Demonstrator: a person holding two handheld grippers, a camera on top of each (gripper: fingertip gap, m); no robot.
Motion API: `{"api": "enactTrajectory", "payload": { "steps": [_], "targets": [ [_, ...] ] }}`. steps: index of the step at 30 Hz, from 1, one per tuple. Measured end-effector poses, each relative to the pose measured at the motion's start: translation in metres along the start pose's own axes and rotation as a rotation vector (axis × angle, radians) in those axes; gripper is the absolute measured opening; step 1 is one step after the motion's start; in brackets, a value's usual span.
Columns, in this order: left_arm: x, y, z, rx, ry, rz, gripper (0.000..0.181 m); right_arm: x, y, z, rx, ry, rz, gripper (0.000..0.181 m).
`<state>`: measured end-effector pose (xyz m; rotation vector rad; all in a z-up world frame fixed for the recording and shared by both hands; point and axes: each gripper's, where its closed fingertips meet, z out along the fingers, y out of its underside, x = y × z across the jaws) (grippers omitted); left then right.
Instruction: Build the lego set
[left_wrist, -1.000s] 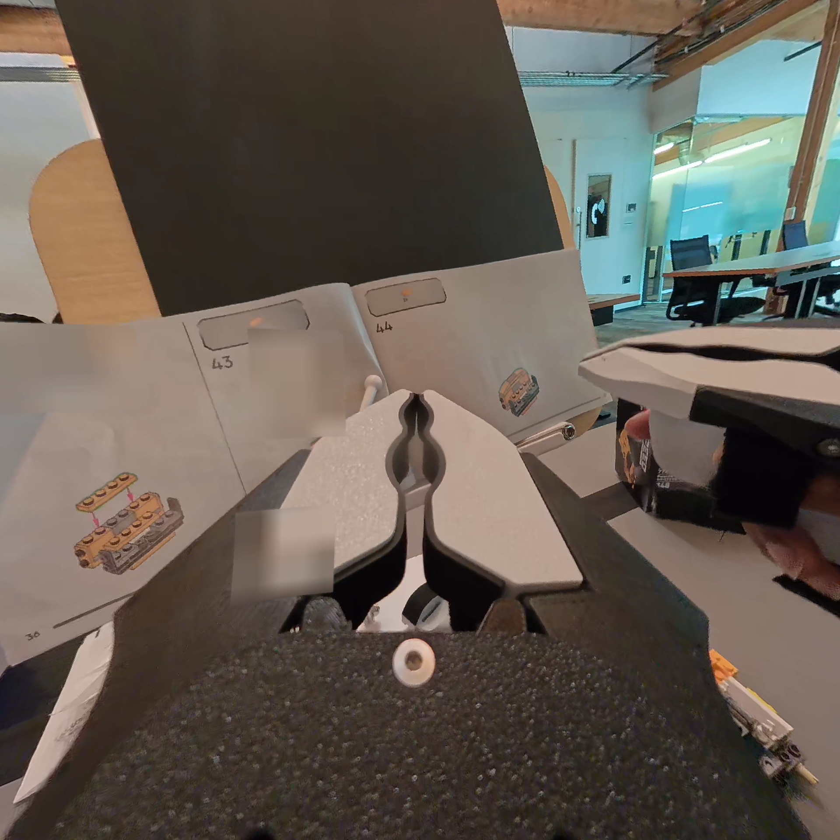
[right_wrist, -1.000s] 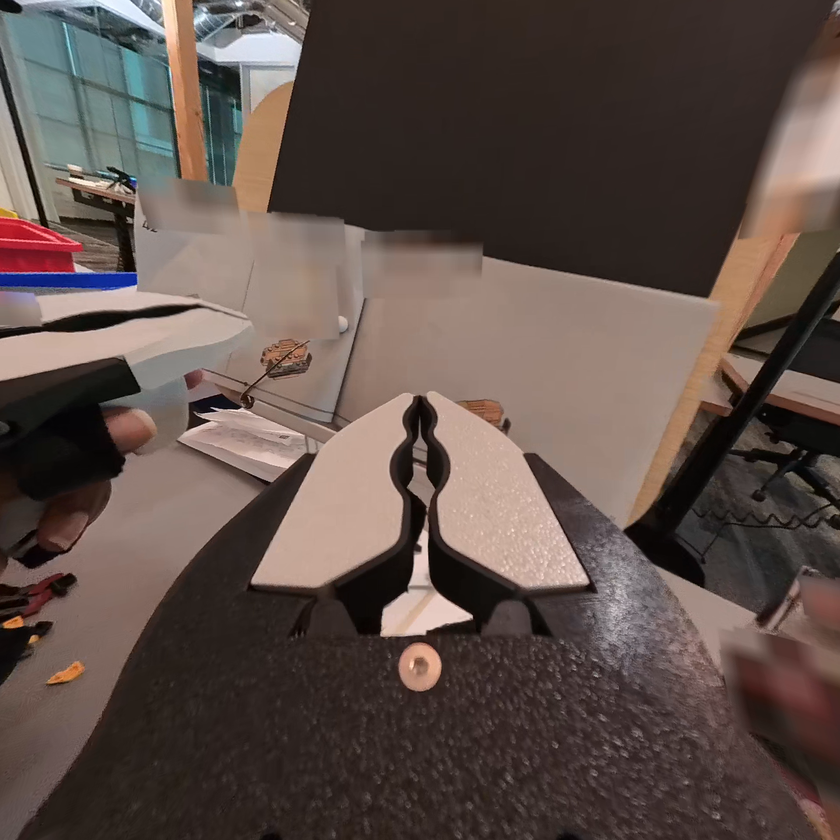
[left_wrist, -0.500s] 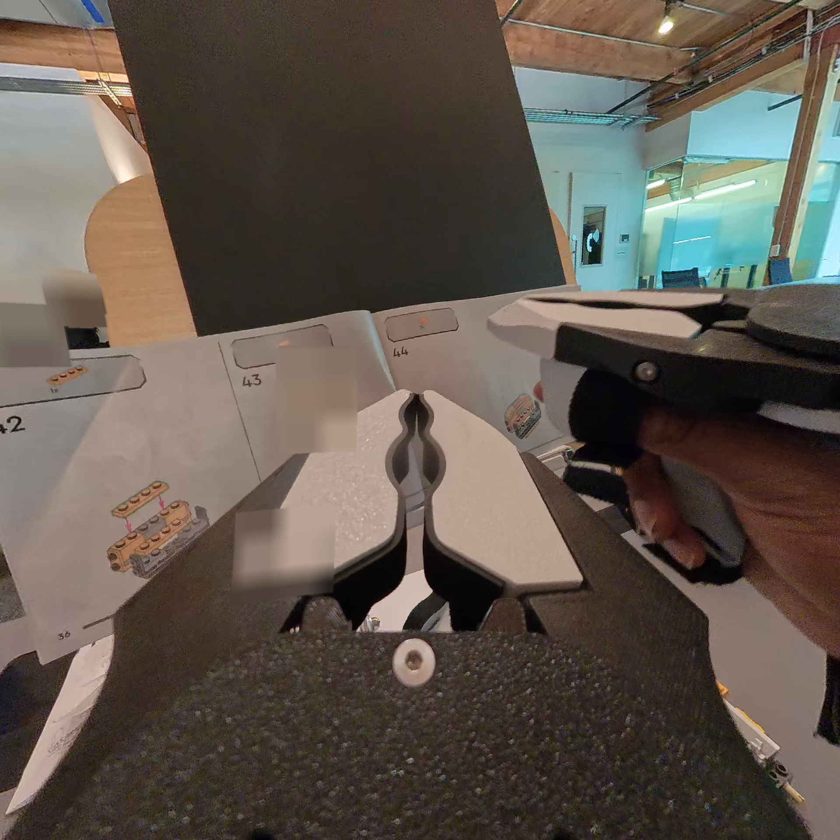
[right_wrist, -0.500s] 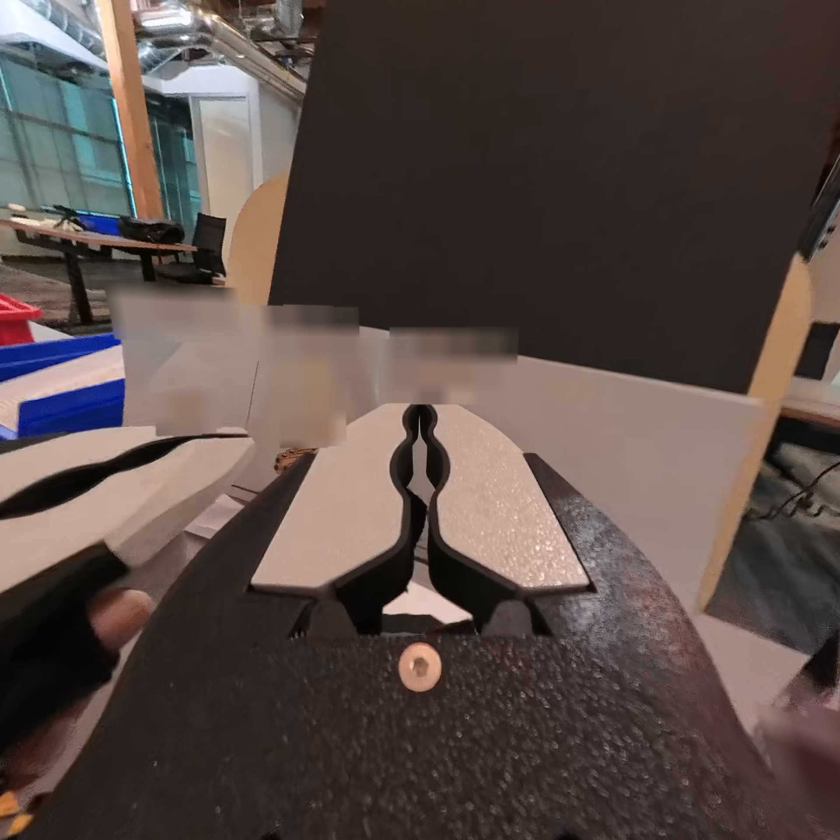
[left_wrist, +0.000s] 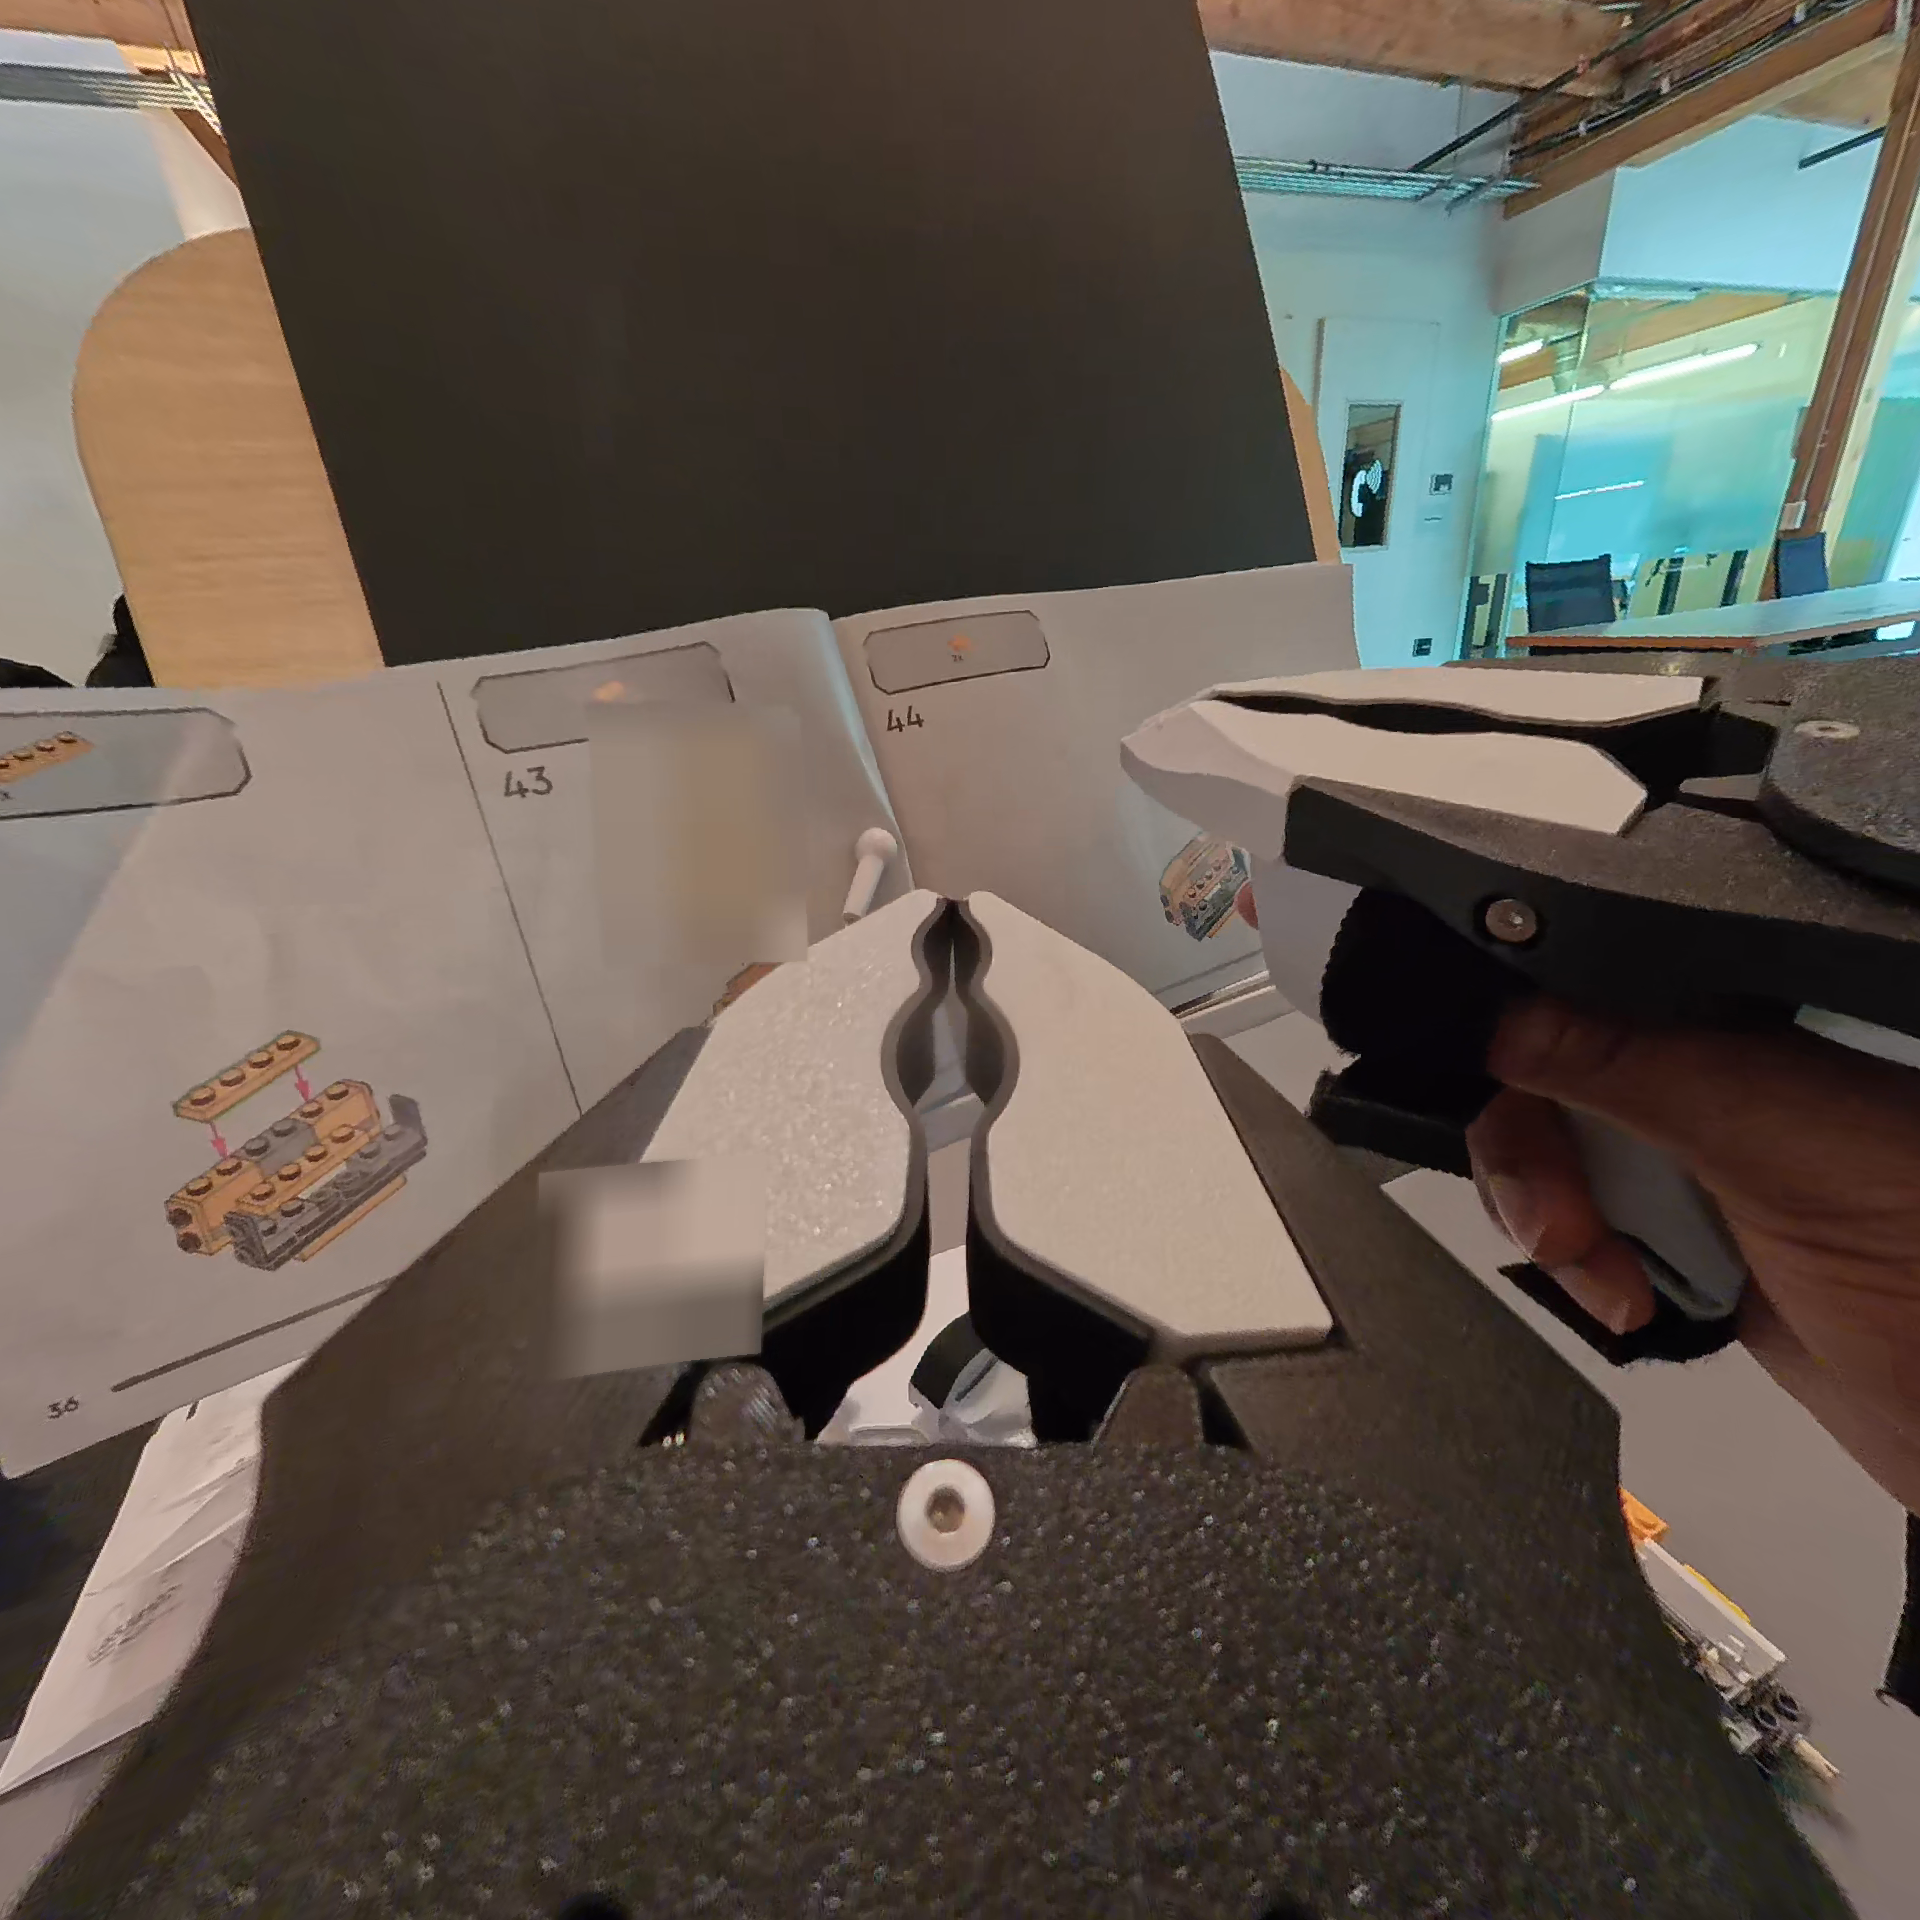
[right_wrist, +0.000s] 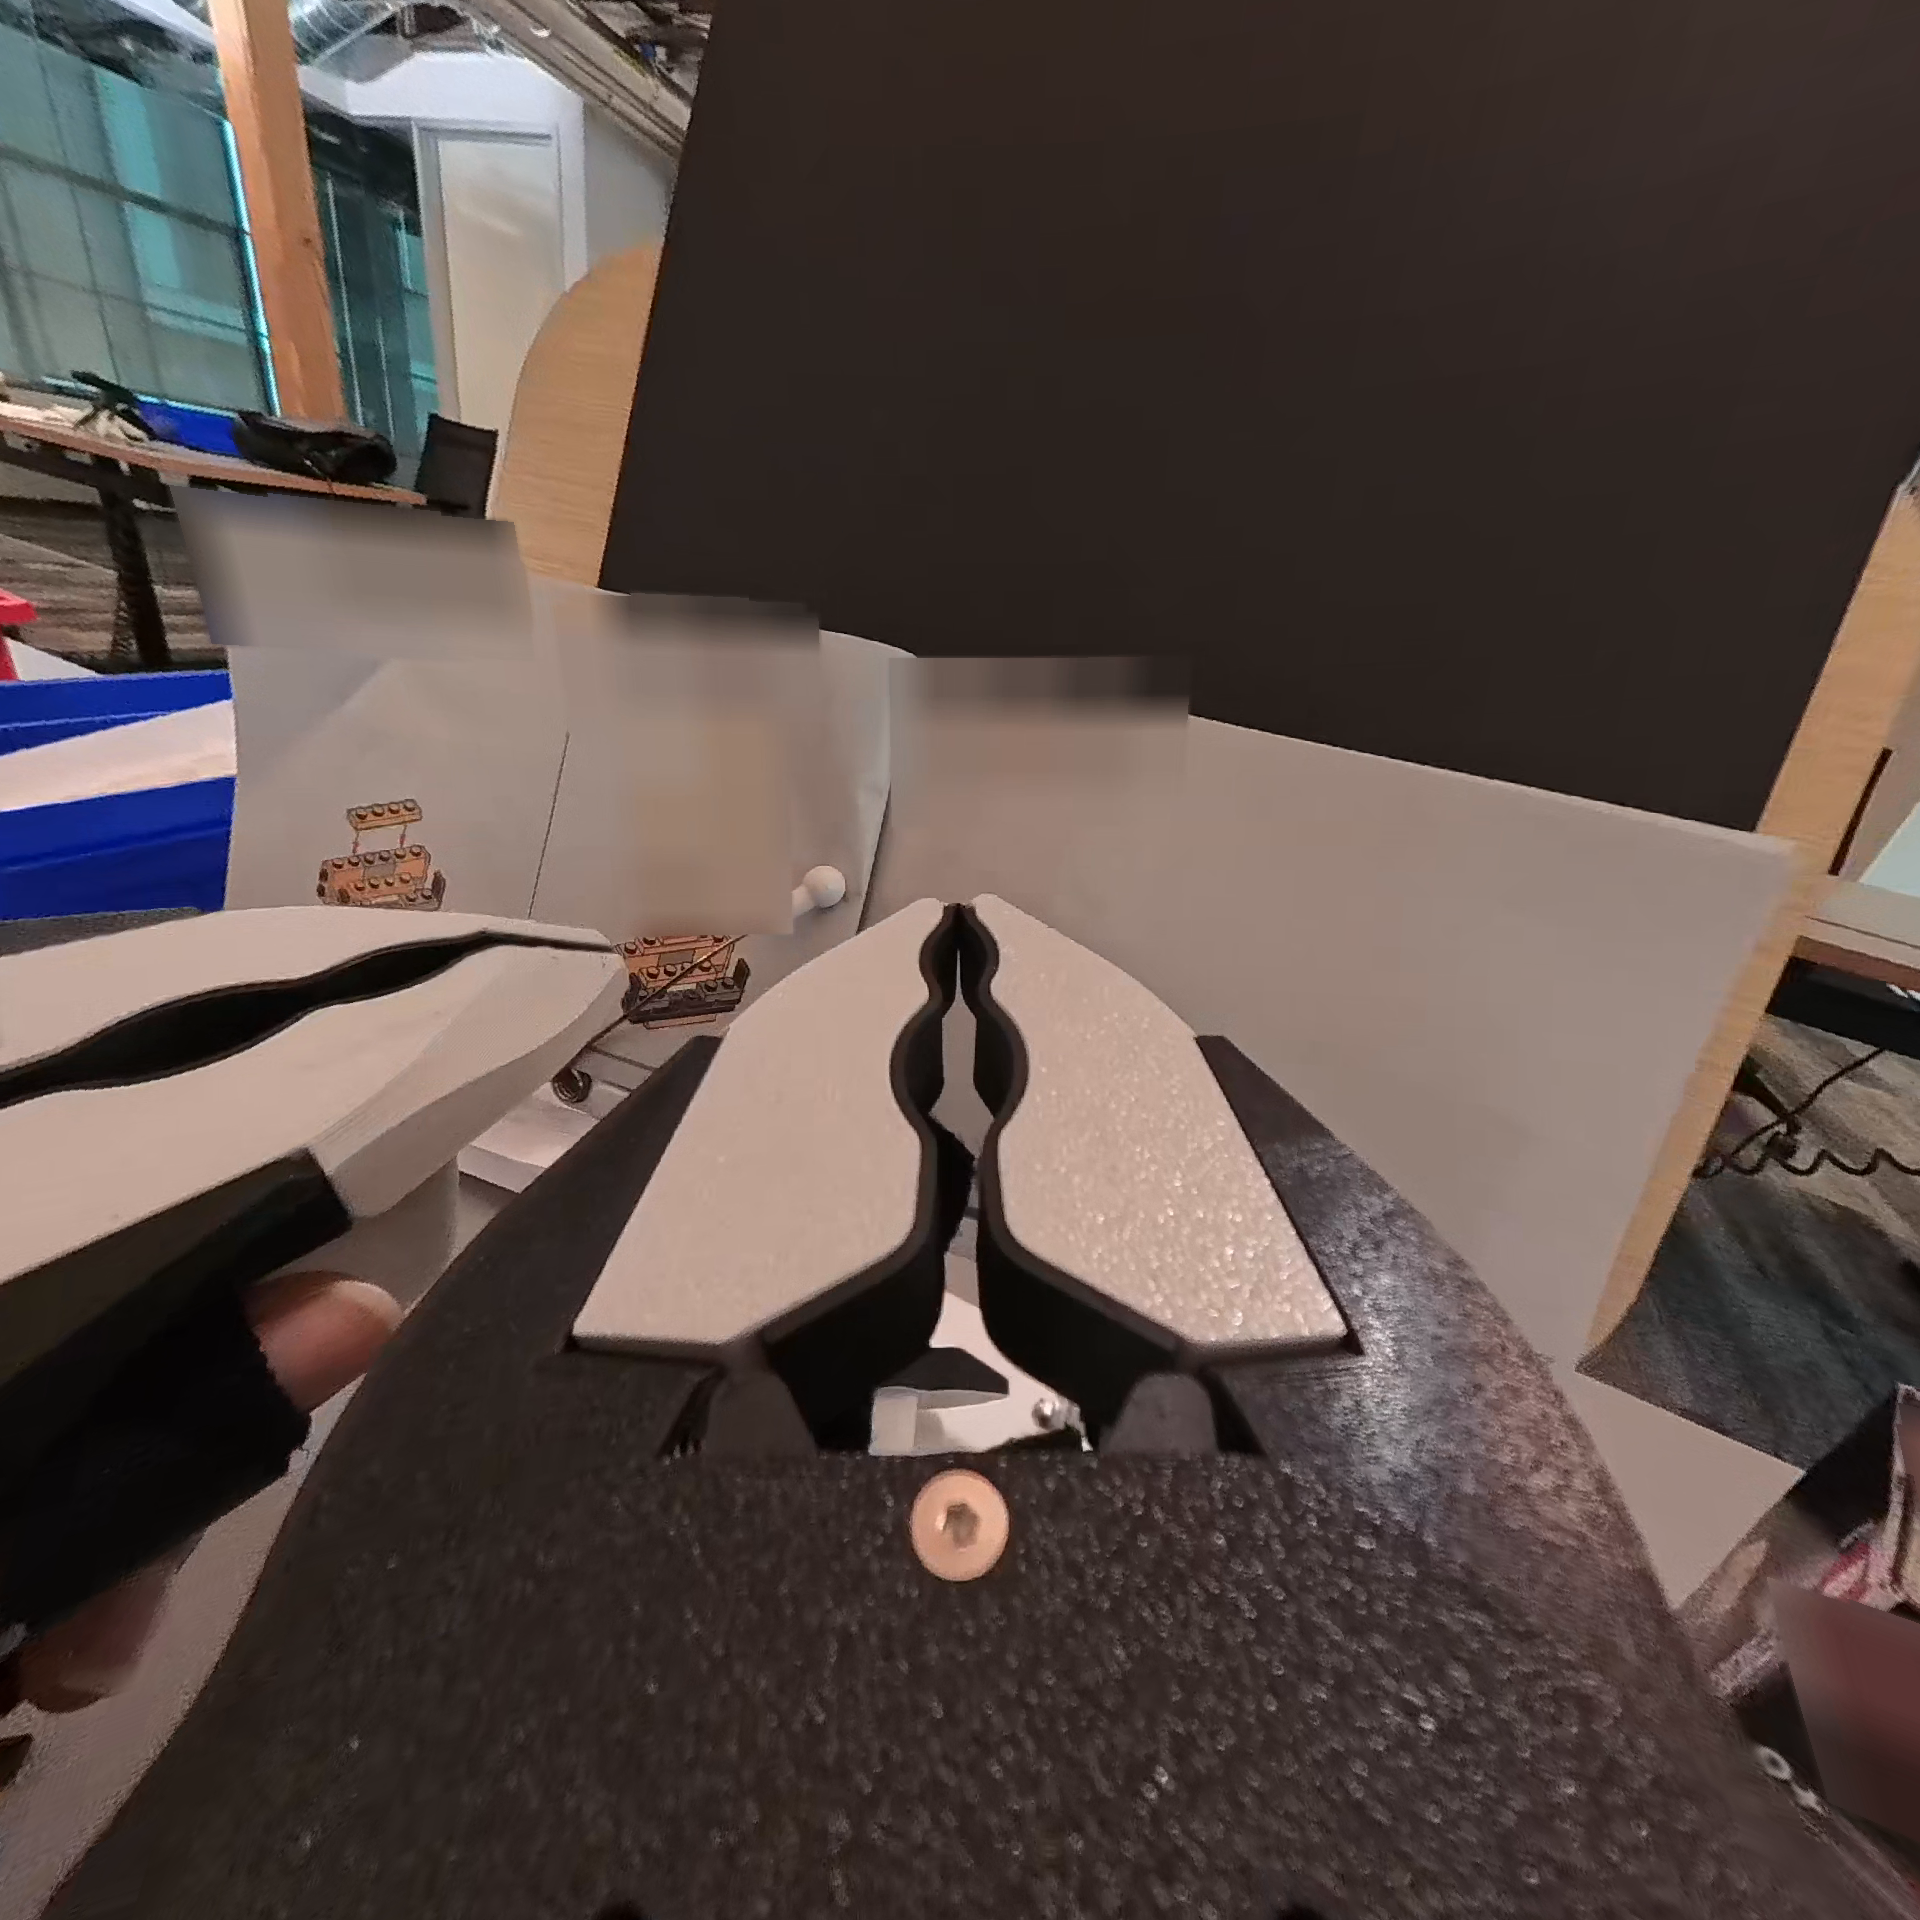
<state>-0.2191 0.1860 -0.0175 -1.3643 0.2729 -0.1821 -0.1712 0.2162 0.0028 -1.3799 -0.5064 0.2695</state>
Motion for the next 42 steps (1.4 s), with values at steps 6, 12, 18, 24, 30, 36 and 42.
{"api": "enactTrajectory", "payload": {
  "steps": [6,12,18,24,30,36,42],
  "targets": [
    [0.005,0.006,0.002,-0.006,0.024,-0.004,0.0,-0.001,0.003,0.001,-0.008,-0.01,-0.006,0.0],
    [0.004,0.01,0.003,-0.027,0.005,0.021,0.0,-0.003,0.003,0.001,-0.002,-0.026,-0.003,0.0],
    [0.005,0.009,0.002,-0.02,0.01,0.018,0.0,-0.001,0.004,0.001,-0.003,-0.026,0.0,0.002],
    [0.005,0.005,0.0,-0.01,0.01,0.018,0.0,0.004,0.002,0.001,0.006,-0.013,-0.007,0.001],
    [0.004,0.0,-0.002,0.004,0.005,0.016,0.0,0.015,-0.003,0.002,0.027,0.001,0.006,0.0],
    [0.006,0.004,-0.001,-0.004,0.009,0.019,0.0,0.005,-0.022,-0.004,0.093,-0.034,0.013,0.0],
    [0.007,0.005,-0.001,-0.008,0.012,0.018,0.0,0.004,-0.018,-0.003,0.078,-0.024,-0.019,0.0]
  ]
}}
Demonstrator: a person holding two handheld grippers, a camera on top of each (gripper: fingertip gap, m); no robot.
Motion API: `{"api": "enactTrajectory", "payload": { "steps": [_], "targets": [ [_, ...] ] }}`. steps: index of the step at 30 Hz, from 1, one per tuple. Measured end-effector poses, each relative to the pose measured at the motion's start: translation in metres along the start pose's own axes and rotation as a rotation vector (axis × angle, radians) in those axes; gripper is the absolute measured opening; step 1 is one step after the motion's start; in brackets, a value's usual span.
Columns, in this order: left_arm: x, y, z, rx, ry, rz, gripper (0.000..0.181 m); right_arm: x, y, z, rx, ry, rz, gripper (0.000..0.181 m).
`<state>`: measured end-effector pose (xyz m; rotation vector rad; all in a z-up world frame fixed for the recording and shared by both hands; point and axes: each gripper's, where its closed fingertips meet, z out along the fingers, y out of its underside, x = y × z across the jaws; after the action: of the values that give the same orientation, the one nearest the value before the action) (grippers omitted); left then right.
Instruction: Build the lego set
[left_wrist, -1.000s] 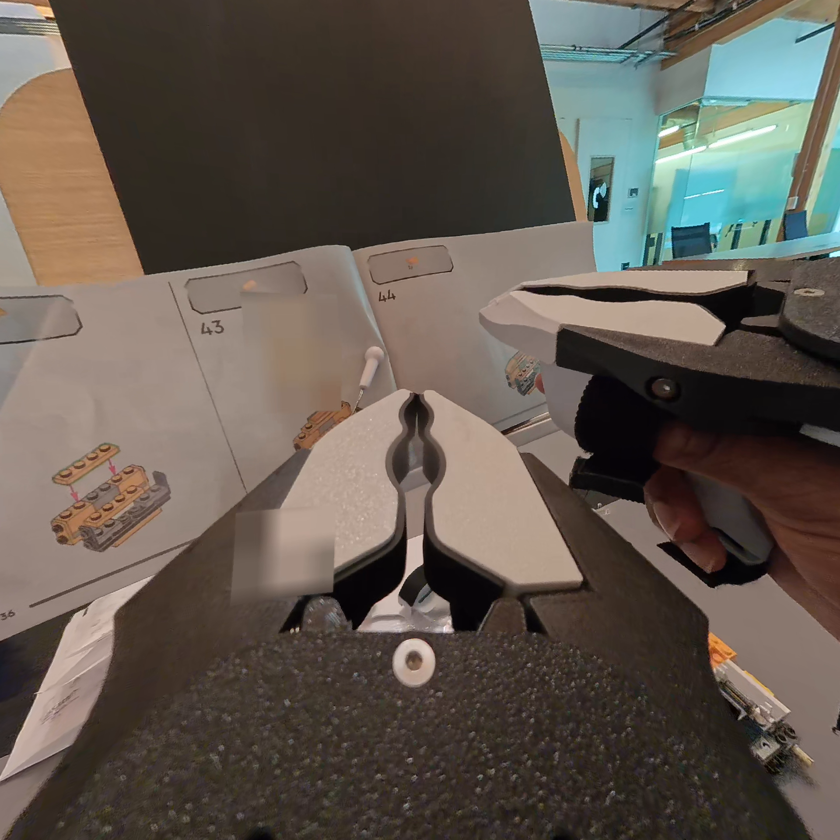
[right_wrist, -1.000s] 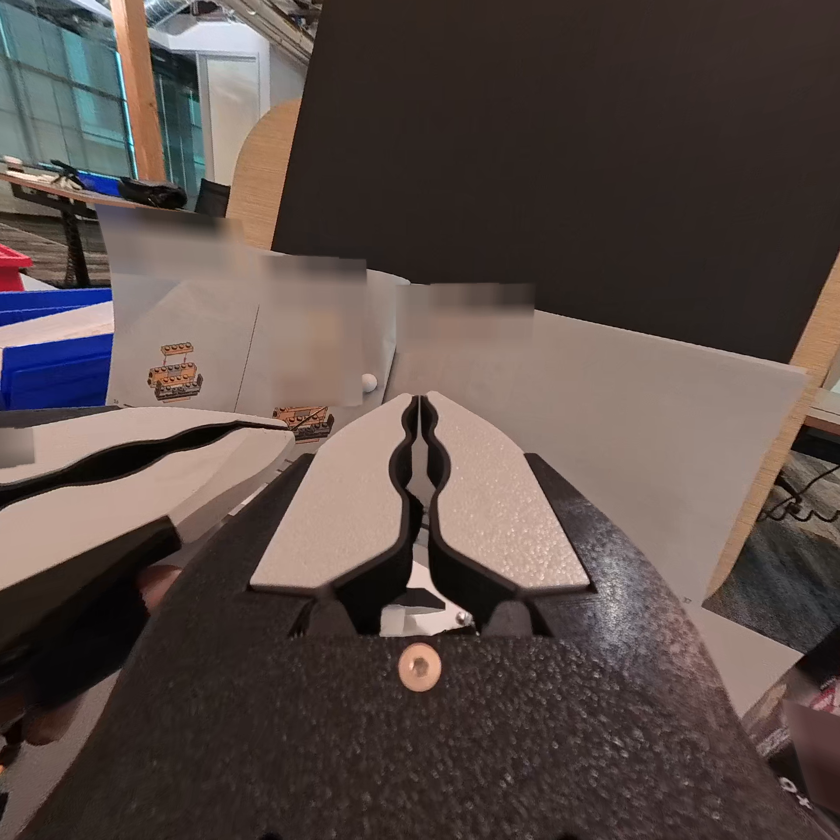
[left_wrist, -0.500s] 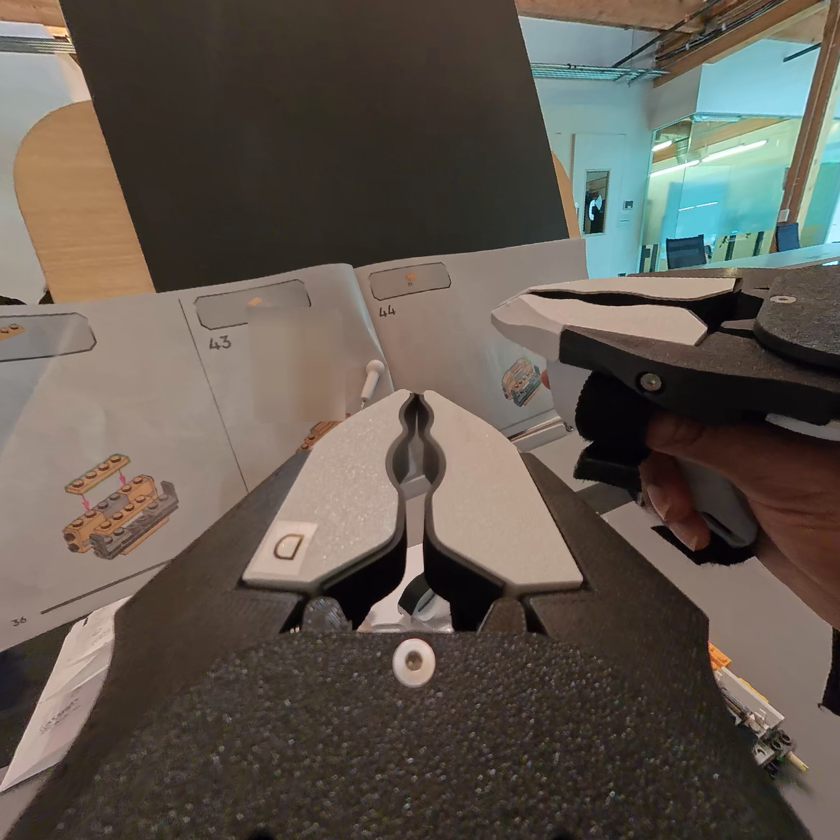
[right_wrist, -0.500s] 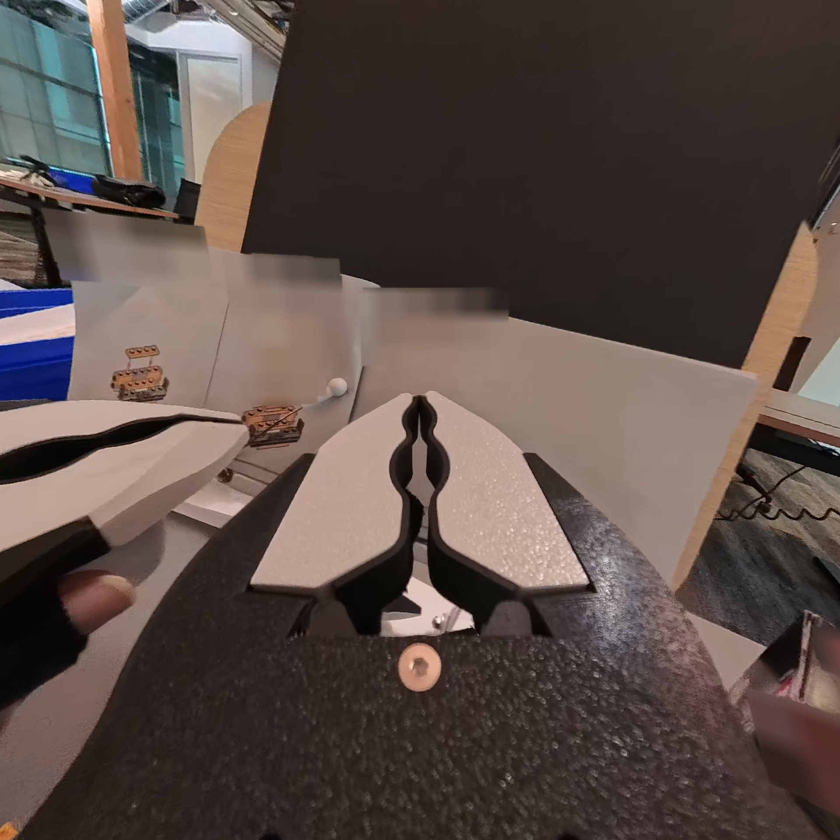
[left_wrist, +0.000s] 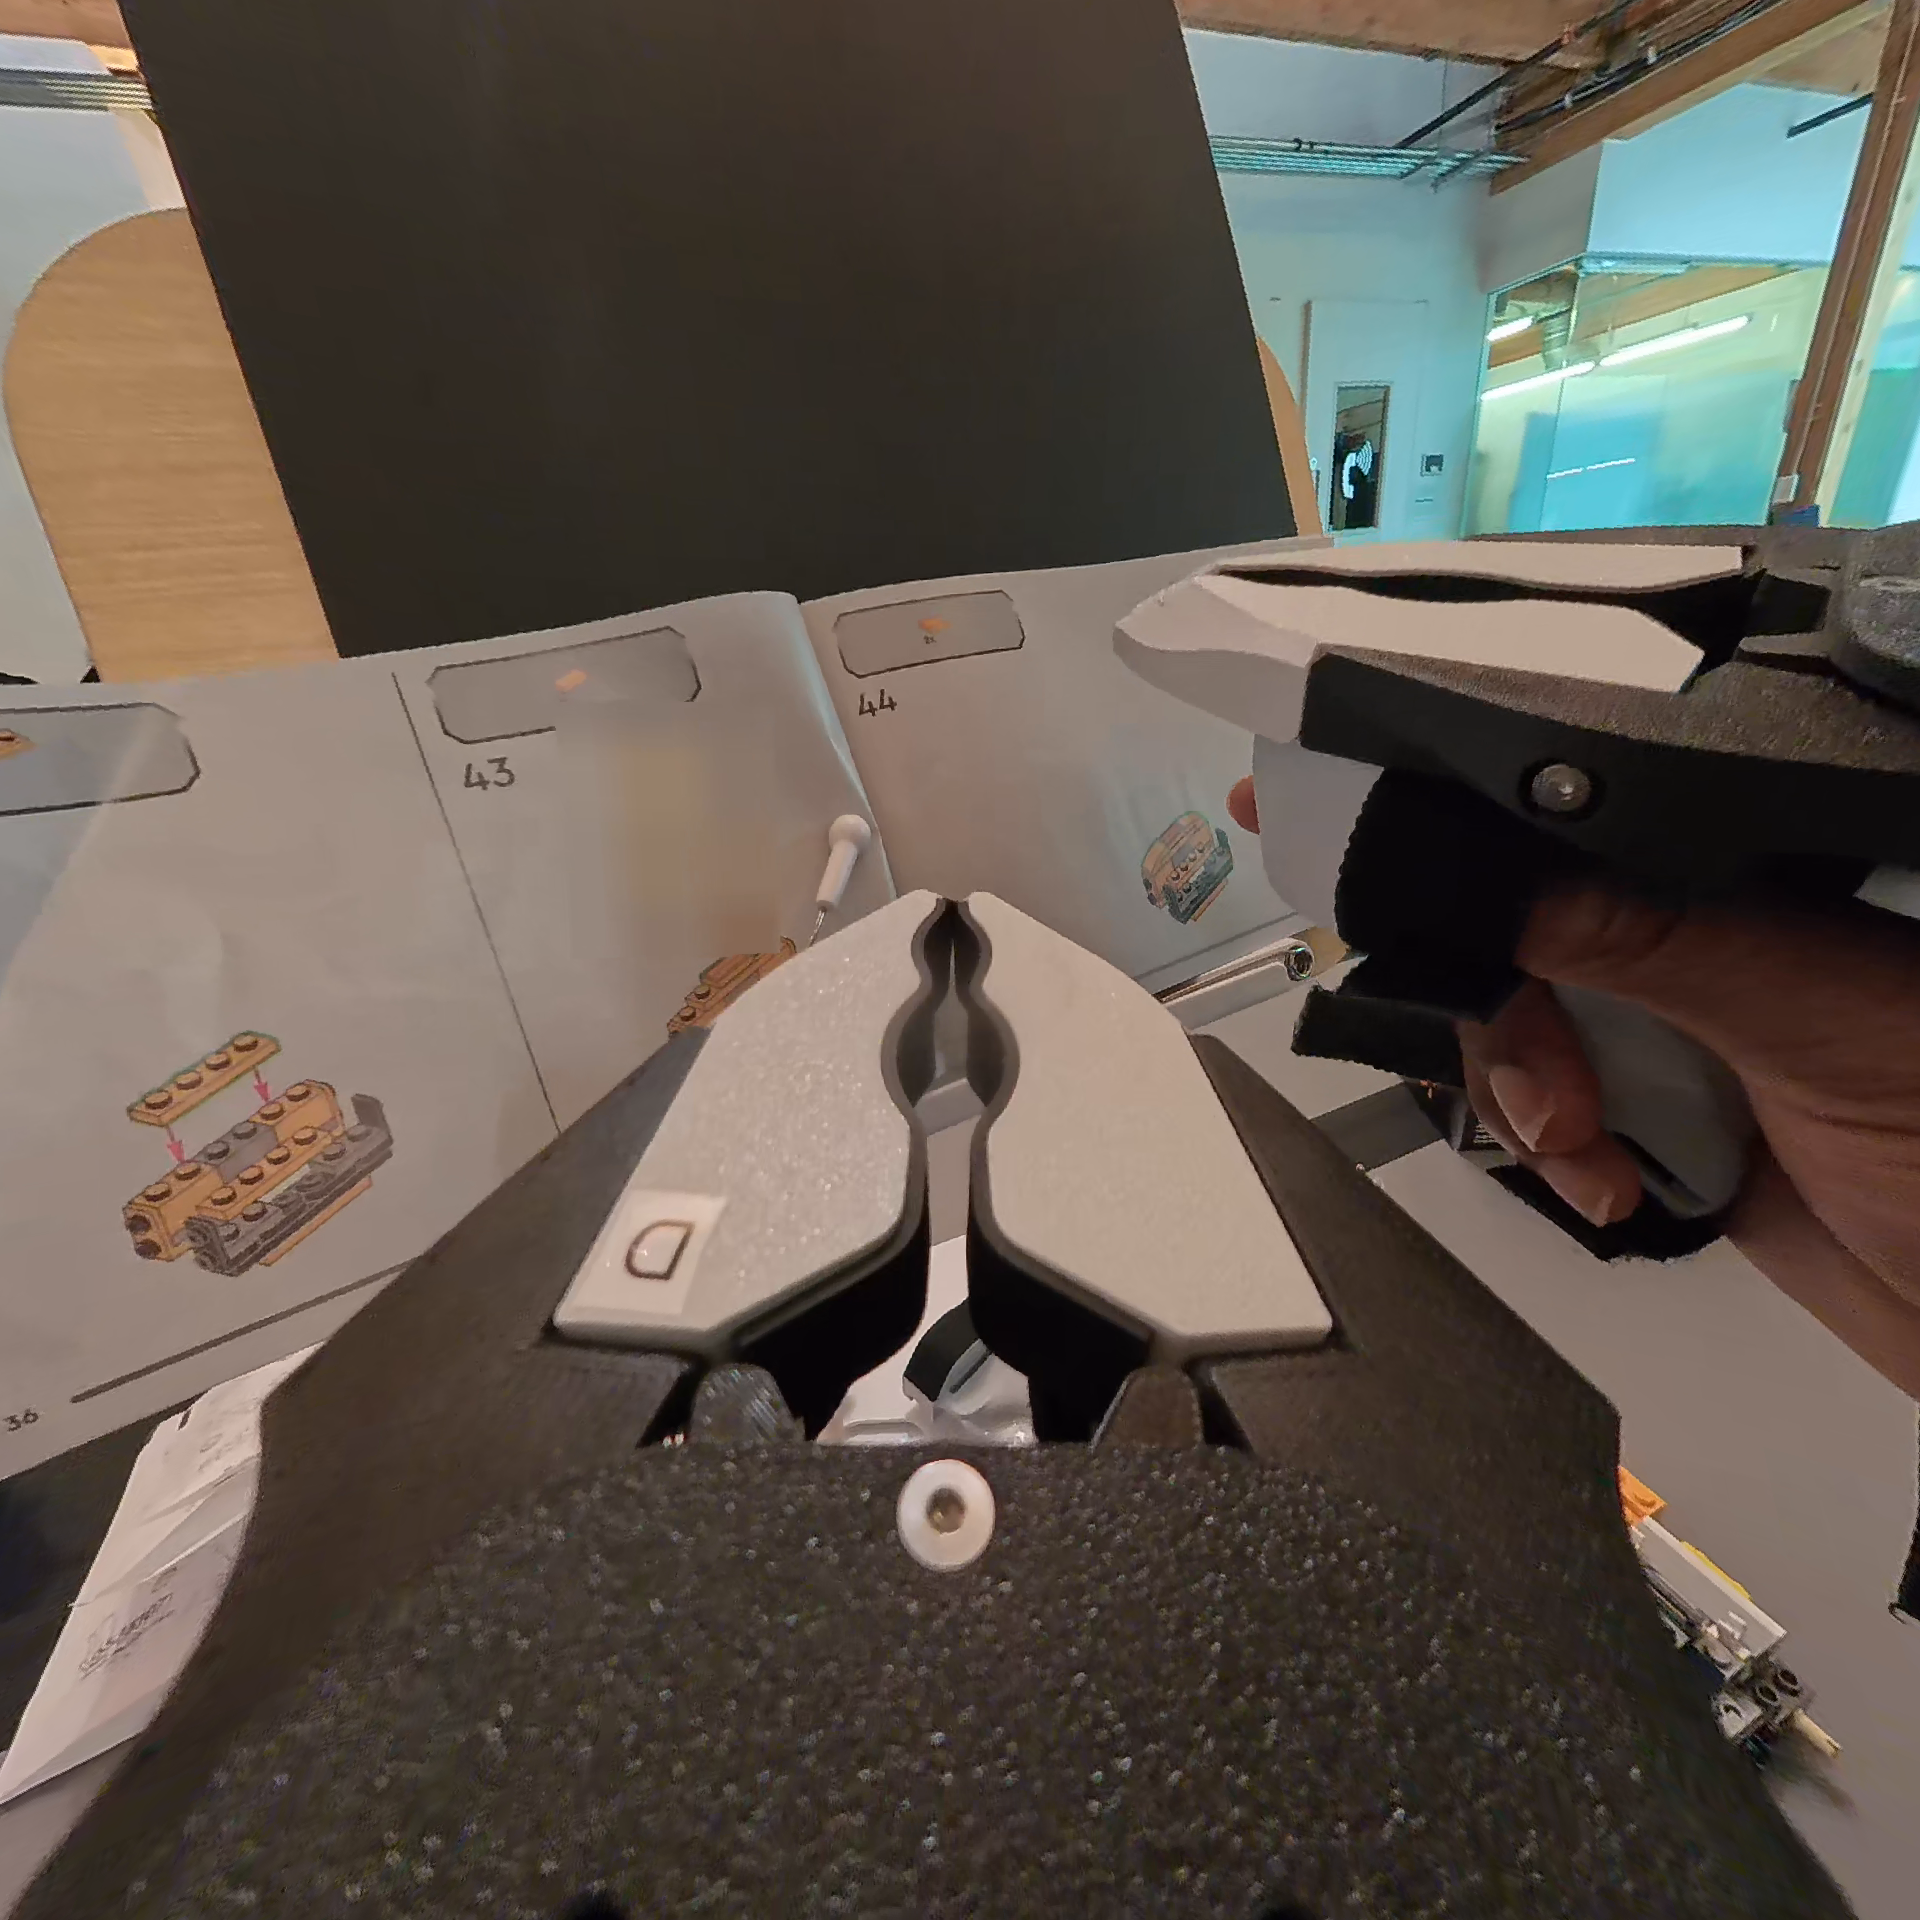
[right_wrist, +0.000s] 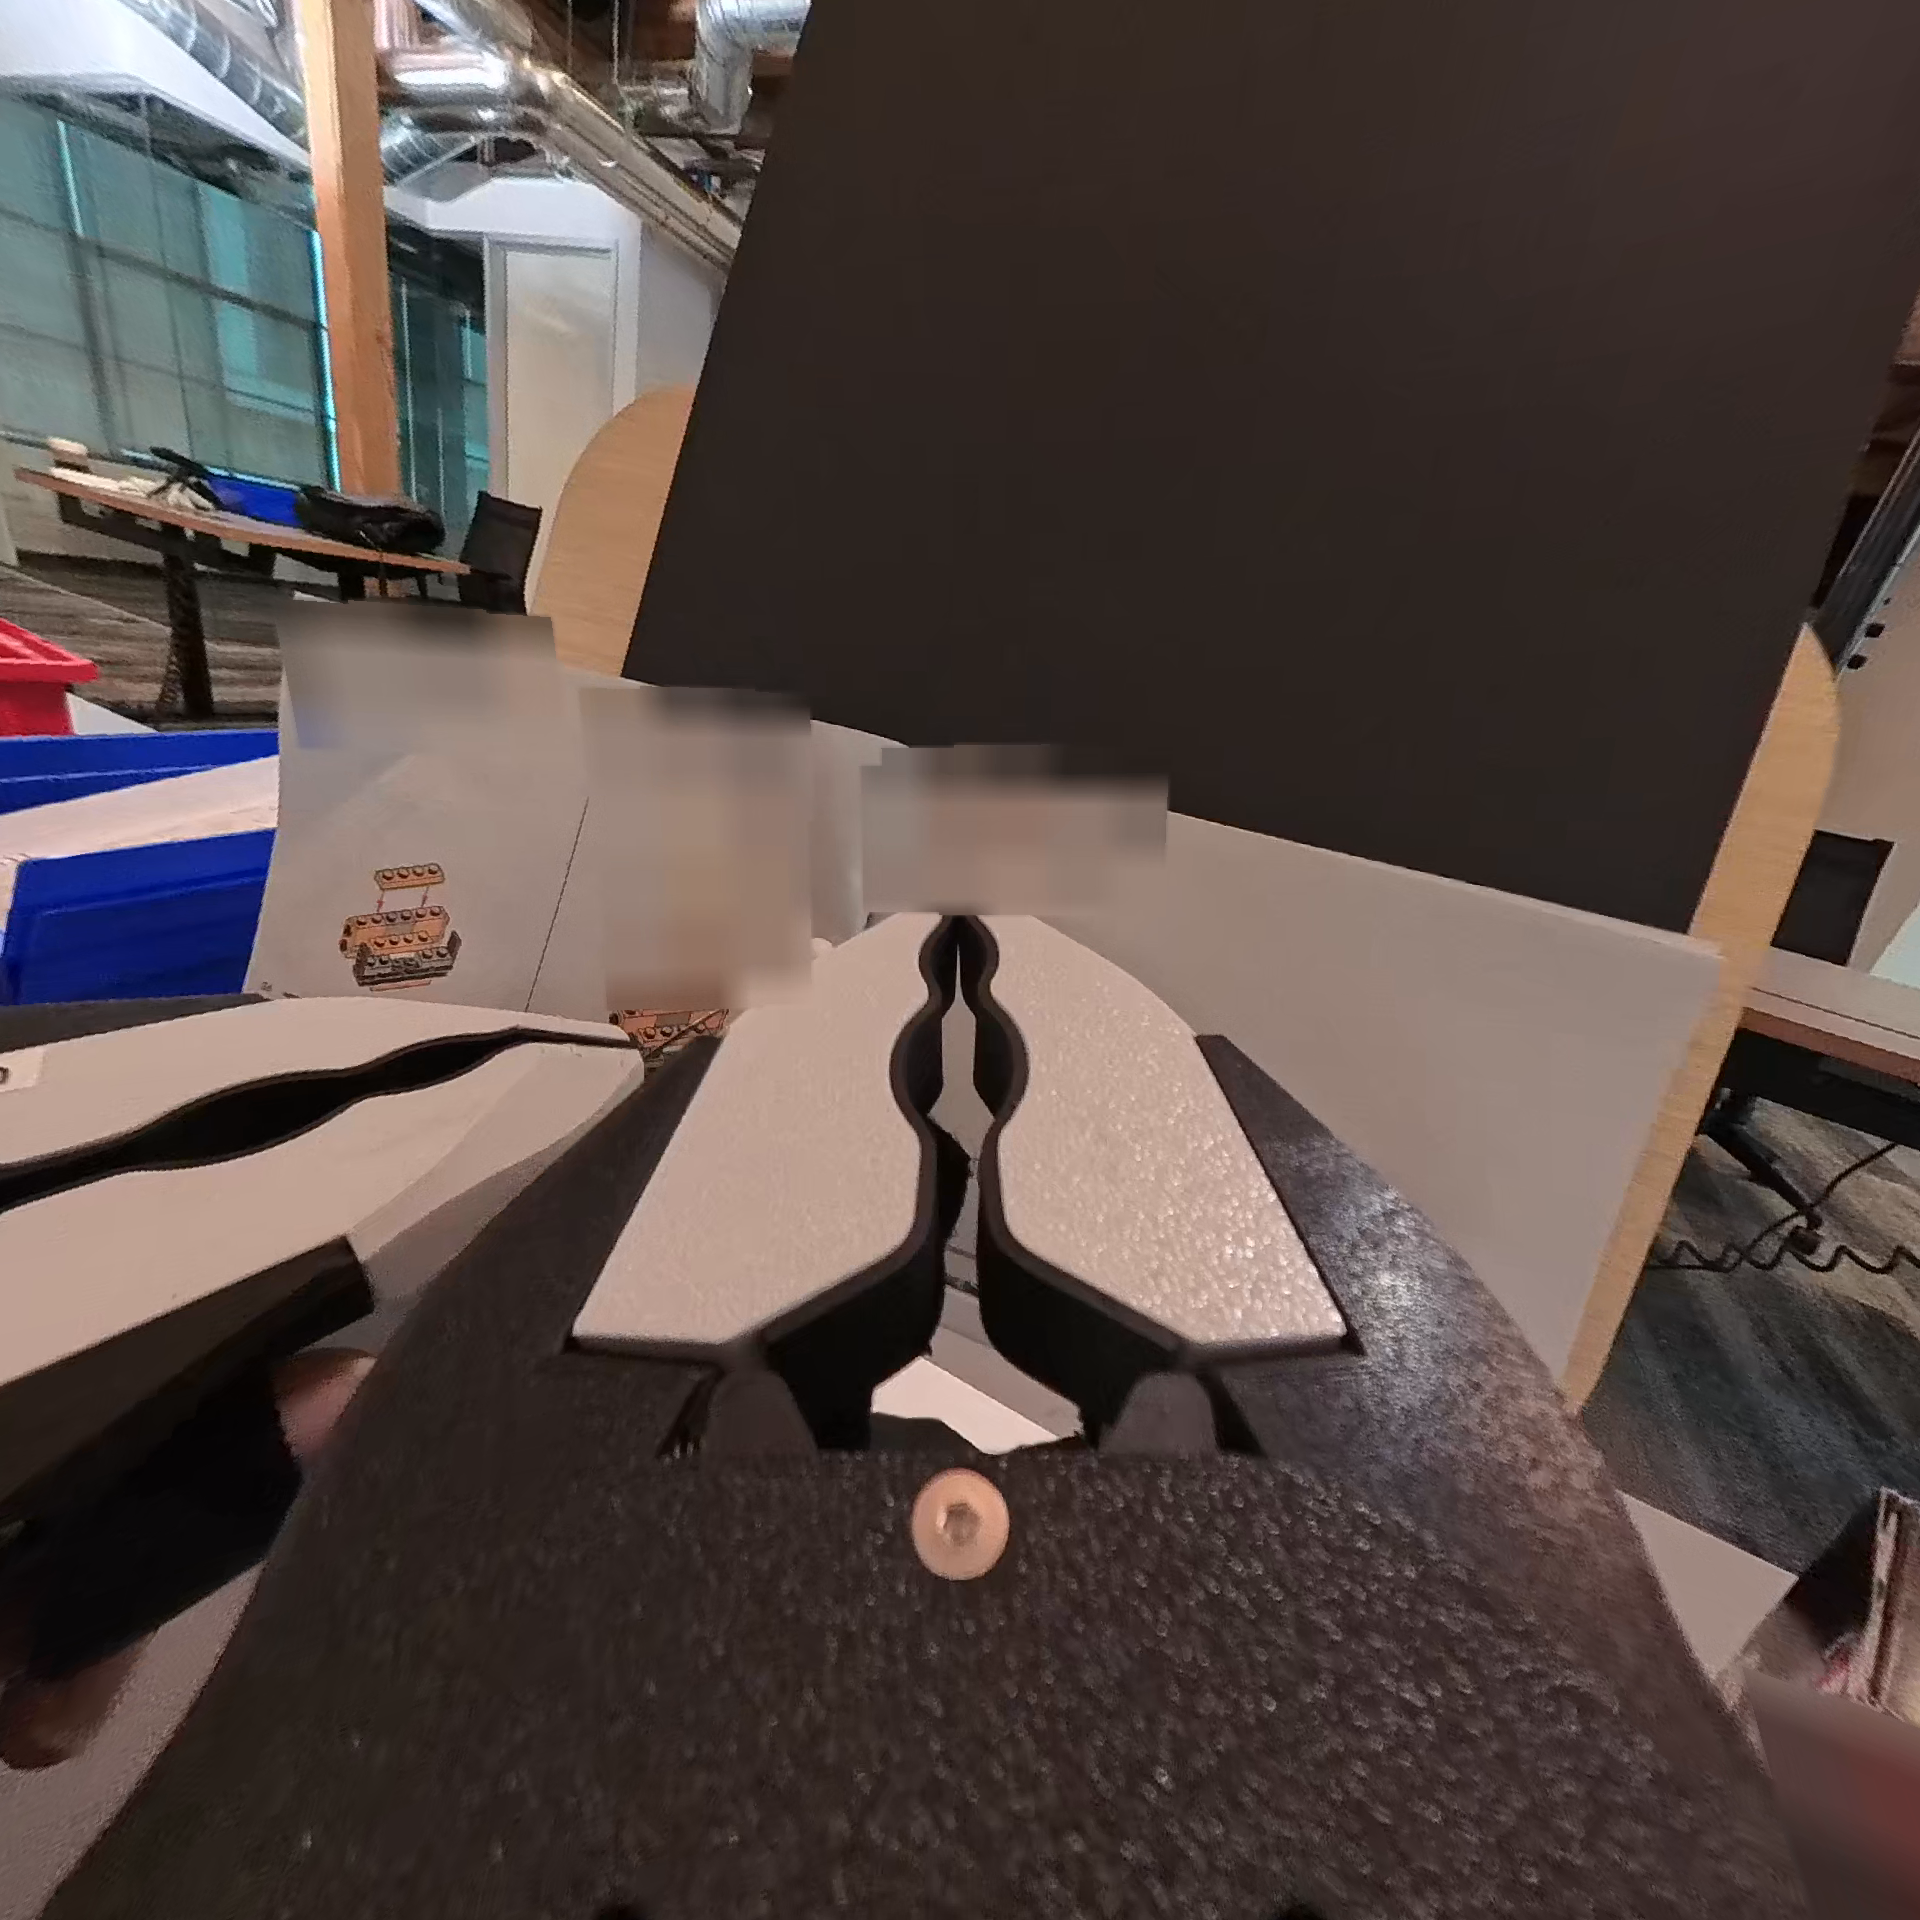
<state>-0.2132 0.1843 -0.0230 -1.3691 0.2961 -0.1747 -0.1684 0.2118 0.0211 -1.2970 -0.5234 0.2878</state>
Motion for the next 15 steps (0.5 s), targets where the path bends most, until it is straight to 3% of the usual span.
{"api": "enactTrajectory", "payload": {
  "steps": [5,10,15],
  "targets": [
    [0.001,-0.001,0.0,-0.003,0.009,0.0,0.0,0.001,-0.004,-0.006,-0.015,-0.023,-0.01,0.002],
    [-0.003,-0.016,-0.005,0.02,0.021,-0.021,0.0,-0.003,-0.006,-0.031,-0.056,-0.156,0.039,0.007],
    [0.006,-0.034,-0.012,0.014,0.113,-0.023,0.0,0.0,0.045,-0.096,-0.177,-0.222,0.039,0.01]
  ]
}}
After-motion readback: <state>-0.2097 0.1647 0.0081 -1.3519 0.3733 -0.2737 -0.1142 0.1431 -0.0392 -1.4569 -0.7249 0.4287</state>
